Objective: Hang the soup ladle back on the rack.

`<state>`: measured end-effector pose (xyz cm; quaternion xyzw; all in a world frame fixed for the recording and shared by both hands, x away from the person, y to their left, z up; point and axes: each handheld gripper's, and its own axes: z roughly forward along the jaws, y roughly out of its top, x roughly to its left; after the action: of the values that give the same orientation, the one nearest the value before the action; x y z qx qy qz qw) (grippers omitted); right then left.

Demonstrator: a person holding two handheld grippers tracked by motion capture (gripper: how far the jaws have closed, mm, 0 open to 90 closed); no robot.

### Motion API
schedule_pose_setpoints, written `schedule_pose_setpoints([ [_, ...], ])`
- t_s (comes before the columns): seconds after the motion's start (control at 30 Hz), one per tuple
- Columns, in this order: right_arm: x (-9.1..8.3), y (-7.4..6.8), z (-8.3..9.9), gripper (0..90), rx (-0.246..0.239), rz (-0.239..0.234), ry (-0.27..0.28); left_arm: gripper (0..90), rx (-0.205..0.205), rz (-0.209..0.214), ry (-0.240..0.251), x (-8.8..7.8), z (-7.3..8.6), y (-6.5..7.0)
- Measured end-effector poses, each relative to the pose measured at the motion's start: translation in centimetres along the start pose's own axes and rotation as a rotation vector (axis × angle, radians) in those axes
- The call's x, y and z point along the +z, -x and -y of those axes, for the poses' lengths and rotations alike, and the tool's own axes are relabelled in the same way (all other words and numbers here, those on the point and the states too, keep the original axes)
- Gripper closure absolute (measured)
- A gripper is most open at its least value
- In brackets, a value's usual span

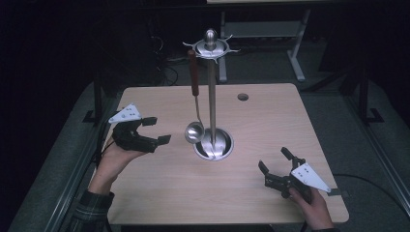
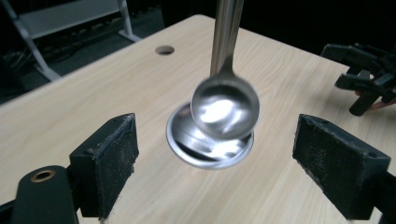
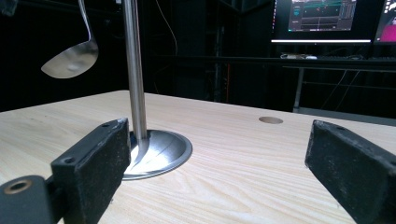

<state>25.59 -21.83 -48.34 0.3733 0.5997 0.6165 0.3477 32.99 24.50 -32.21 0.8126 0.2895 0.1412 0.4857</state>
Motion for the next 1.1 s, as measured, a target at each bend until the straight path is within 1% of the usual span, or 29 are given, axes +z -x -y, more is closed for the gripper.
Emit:
schedule_pose_setpoints([
  [0.27, 0.0, 0.0, 0.0, 6.3, 0.0, 0.0, 0.0, 12.7, -0.02, -0.025, -0.028, 0.1, 3.2, 0.1],
  [0.4, 0.0, 0.0, 0.0, 6.3, 0.0, 0.0, 0.0, 10.9, -0.028, -0.042, -0.025, 0.0, 4.8, 0.2],
  [0.57, 0.0, 0.0, 0.0, 6.3, -0.001, -0.001, 0.001, 8.6, -0.025, -0.065, -0.039, -0.1, 6.7, 0.5],
  [0.67, 0.0, 0.0, 0.0, 6.3, -0.001, -0.001, 0.001, 6.4, -0.031, -0.081, -0.041, -0.2, 7.9, 0.6],
  [0.73, 0.0, 0.0, 0.0, 6.3, -0.002, -0.001, 0.001, 5.6, -0.04, -0.088, -0.033, -0.3, 8.6, 0.7],
  [0.83, 0.0, 0.0, 0.0, 6.3, -0.002, -0.001, 0.001, 3.2, -0.043, -0.089, -0.033, -0.5, 9.3, 0.6],
  [0.97, 0.0, 0.0, 0.0, 6.3, -0.002, -0.001, 0.001, 2.6, -0.037, -0.104, -0.034, -0.6, 10.4, 0.8],
  [1.1, 0.0, 0.0, 0.0, 6.3, -0.002, -0.001, 0.001, 2.5, -0.048, -0.115, -0.058, -0.7, 11.5, 0.9],
])
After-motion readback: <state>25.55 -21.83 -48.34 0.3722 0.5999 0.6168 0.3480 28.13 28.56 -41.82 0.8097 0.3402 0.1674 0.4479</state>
